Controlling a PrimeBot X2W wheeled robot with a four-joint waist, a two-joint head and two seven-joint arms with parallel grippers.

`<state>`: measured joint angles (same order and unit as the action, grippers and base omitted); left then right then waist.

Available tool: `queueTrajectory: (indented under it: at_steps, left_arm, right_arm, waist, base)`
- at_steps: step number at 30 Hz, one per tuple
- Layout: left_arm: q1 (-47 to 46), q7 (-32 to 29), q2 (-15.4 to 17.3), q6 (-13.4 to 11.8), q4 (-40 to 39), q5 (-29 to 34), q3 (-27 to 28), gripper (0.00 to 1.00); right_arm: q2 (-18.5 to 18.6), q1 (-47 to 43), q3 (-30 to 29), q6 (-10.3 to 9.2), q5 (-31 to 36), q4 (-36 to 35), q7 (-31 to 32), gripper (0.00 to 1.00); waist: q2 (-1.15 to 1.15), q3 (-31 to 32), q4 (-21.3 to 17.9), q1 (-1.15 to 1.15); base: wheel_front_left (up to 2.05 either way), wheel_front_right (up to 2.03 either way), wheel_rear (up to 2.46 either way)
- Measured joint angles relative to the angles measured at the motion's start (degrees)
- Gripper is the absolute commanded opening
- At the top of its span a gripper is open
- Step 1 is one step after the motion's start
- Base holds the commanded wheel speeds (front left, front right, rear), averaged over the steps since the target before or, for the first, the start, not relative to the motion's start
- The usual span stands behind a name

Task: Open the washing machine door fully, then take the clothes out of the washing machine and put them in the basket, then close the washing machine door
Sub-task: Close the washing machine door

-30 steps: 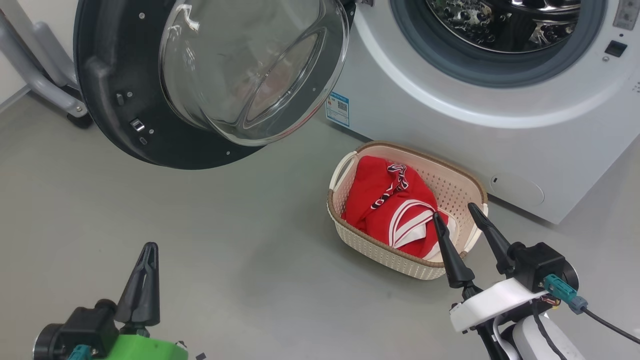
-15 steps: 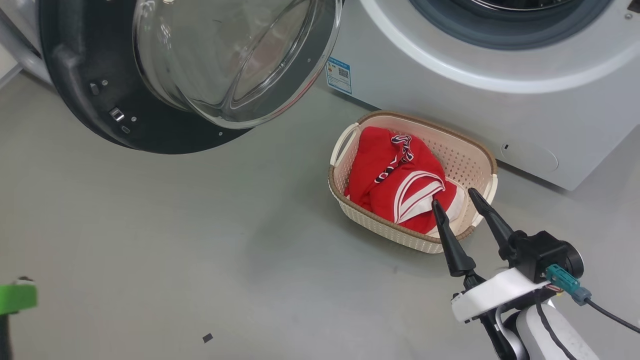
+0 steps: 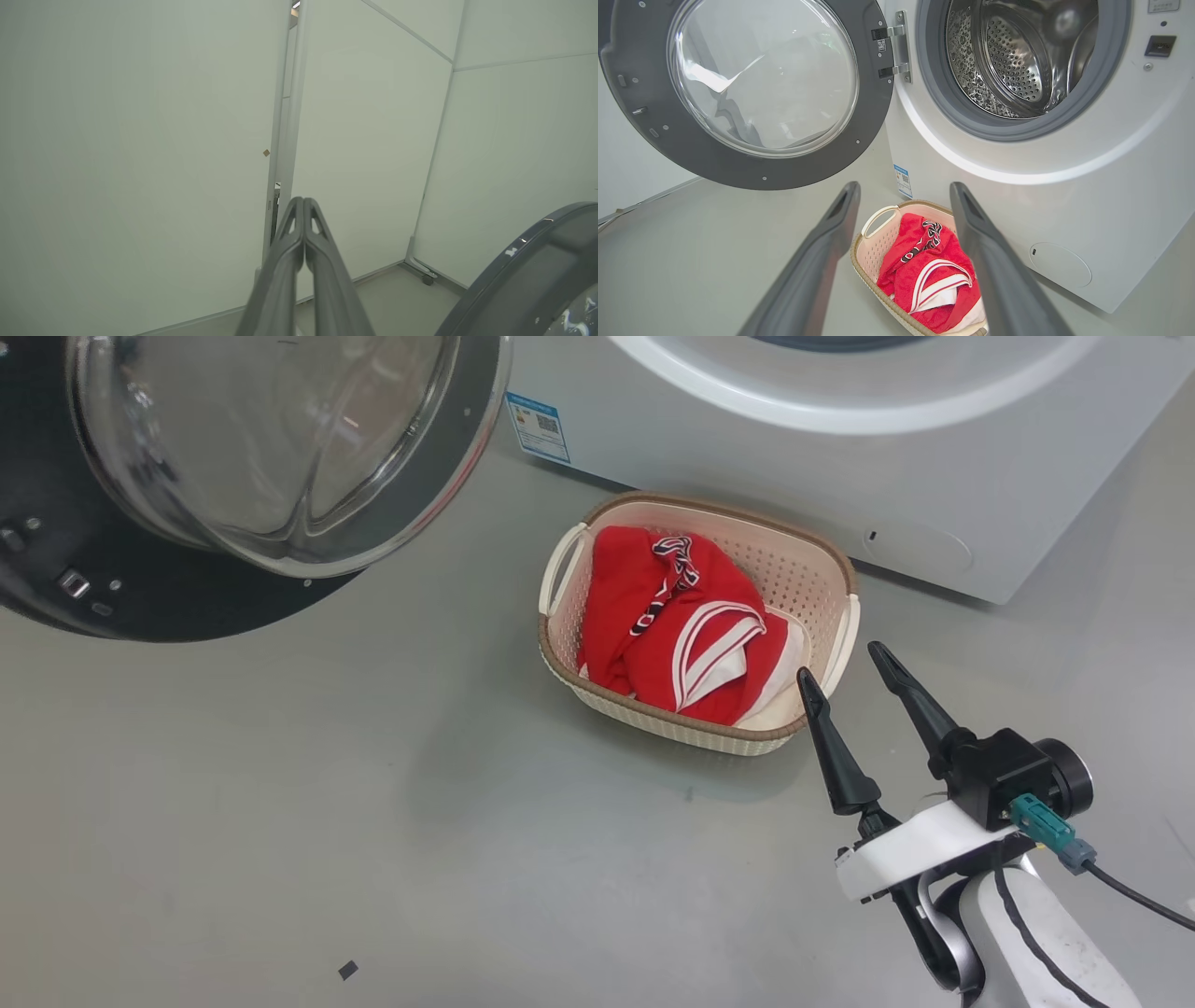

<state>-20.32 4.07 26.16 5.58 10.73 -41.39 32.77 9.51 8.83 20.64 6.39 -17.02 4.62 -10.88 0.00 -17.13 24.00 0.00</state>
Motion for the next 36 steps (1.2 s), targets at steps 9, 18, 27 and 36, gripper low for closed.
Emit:
queueTrajectory:
  at_steps: [9, 18, 27, 36]
  left_arm:
    - [-8.1, -10.8, 3.0, -5.4, 14.6, -12.5, 9.8, 0.0]
    - [-13.4, -14.2, 8.1, -10.4, 22.5, -13.1, 11.7, 0.0]
    - [-20.1, -18.3, 7.6, -11.7, 29.2, -17.5, 13.6, 0.0]
    - [-24.1, -24.0, 6.7, -12.4, 34.8, -21.1, 14.6, 0.0]
  right_arm:
    - [-0.1, 0.7, 0.4, 0.0, 0.0, -0.3, 0.1, 1.0]
    - [-0.1, 1.1, 0.9, 0.01, 0.6, -0.1, 0.1, 1.0]
    - [-0.4, 1.2, 0.5, 0.0, 0.4, -0.3, 0.0, 1.0]
    - [-0.5, 1.2, 0.5, 0.0, 0.4, -0.3, -0.1, 1.0]
  waist:
    - [0.0, -1.8, -5.5, 0.0]
    - [0.0, -2.8, -10.2, 0.0]
    - [0.0, -3.2, -12.3, 0.0]
    - [0.0, -3.2, -12.7, 0.0]
  base:
    - [0.0, 0.0, 0.0]
    - [0.0, 0.0, 0.0]
    - [0.0, 0.0, 0.0]
    - [0.0, 0.0, 0.0]
